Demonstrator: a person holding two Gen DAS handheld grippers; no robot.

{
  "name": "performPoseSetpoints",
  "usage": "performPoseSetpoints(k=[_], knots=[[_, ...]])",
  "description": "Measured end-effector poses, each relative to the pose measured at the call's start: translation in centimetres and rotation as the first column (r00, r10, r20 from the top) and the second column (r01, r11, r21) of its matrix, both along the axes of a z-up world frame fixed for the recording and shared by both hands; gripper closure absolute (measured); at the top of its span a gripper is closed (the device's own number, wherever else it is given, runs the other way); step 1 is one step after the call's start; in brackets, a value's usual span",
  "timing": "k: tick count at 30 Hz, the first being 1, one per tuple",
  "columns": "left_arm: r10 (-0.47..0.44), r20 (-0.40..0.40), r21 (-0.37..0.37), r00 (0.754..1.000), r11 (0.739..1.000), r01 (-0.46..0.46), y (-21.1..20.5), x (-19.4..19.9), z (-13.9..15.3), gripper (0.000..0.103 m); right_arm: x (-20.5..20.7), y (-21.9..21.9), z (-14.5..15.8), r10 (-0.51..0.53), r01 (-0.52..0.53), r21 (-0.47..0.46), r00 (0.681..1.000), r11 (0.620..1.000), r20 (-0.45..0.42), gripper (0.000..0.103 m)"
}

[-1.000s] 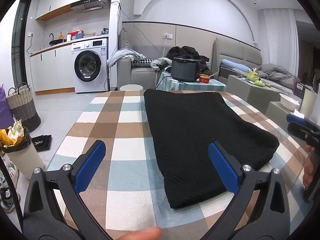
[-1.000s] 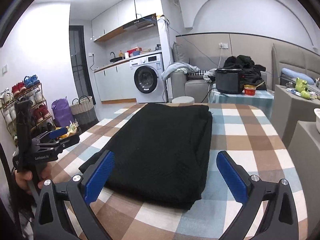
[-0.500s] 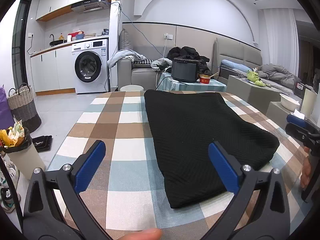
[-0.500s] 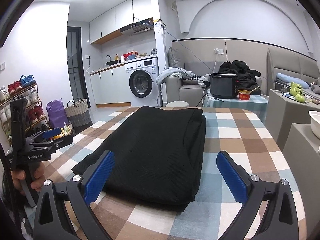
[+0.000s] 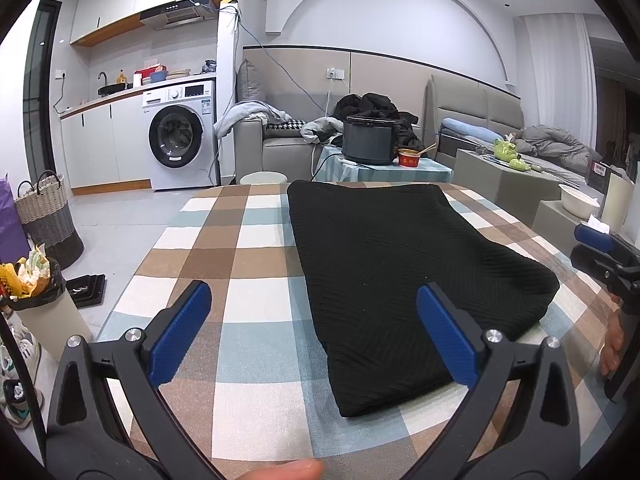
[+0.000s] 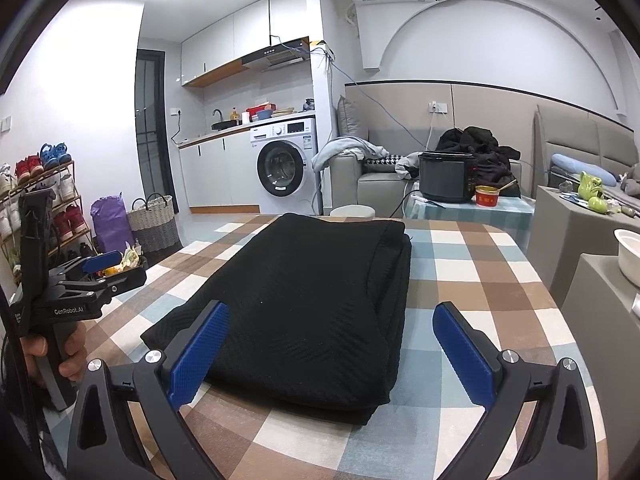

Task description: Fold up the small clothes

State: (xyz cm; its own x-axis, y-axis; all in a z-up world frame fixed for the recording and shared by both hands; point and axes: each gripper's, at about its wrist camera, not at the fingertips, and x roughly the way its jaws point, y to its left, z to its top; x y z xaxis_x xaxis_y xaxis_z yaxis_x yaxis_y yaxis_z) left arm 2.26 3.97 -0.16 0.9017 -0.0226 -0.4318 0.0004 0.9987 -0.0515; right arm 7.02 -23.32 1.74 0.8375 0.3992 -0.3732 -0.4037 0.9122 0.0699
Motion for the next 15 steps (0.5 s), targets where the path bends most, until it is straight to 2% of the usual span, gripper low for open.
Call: performPoseSetpoints(k=[15], knots=[[0.002, -0.003, -0.005, 1.0, 1.0, -0.002, 0.06, 0.03, -0.05, 0.001, 0.3, 0.0, -0.19, 0.006, -0.006, 0.001, 1.0, 1.0, -0.005, 0.0]])
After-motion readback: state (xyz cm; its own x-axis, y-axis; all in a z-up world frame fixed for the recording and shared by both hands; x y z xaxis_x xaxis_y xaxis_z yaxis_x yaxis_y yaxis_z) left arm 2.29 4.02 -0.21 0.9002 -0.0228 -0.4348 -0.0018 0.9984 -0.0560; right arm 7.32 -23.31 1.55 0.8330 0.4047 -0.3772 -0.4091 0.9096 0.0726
